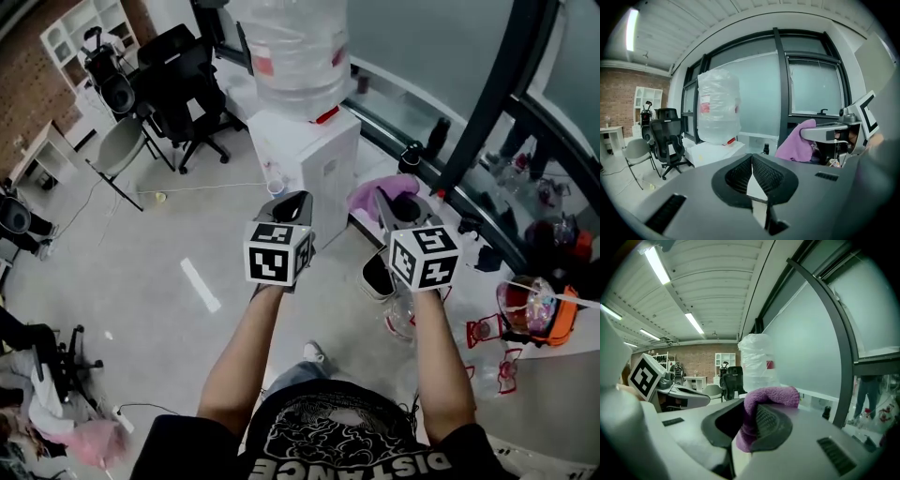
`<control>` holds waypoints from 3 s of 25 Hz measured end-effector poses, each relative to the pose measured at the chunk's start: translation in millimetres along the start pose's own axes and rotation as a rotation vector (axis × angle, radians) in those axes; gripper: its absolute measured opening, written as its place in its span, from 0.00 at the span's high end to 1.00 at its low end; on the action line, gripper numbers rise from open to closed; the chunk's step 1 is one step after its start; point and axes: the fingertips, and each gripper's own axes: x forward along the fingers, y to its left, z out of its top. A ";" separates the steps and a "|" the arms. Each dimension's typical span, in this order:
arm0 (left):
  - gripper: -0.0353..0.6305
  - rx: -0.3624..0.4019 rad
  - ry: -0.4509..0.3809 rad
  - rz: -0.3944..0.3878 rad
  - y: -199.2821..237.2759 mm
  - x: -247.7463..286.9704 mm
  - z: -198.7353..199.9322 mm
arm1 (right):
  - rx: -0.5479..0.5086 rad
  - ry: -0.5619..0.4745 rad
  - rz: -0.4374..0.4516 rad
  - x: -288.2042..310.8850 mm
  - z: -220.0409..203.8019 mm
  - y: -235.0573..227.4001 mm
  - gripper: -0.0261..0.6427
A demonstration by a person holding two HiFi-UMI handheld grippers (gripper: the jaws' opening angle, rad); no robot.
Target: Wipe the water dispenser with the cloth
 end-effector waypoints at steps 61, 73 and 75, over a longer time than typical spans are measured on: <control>0.91 -0.013 -0.011 0.226 112.5 215.9 -173.1 | -0.129 -0.066 0.118 325.8 -140.4 -148.4 0.90; 0.91 0.012 -0.052 0.225 123.8 262.2 -263.8 | -0.173 -0.081 0.130 347.4 -244.3 -141.5 0.90; 0.91 0.029 -0.058 0.225 124.2 269.1 -276.3 | -0.184 -0.086 0.129 350.0 -261.8 -142.1 0.90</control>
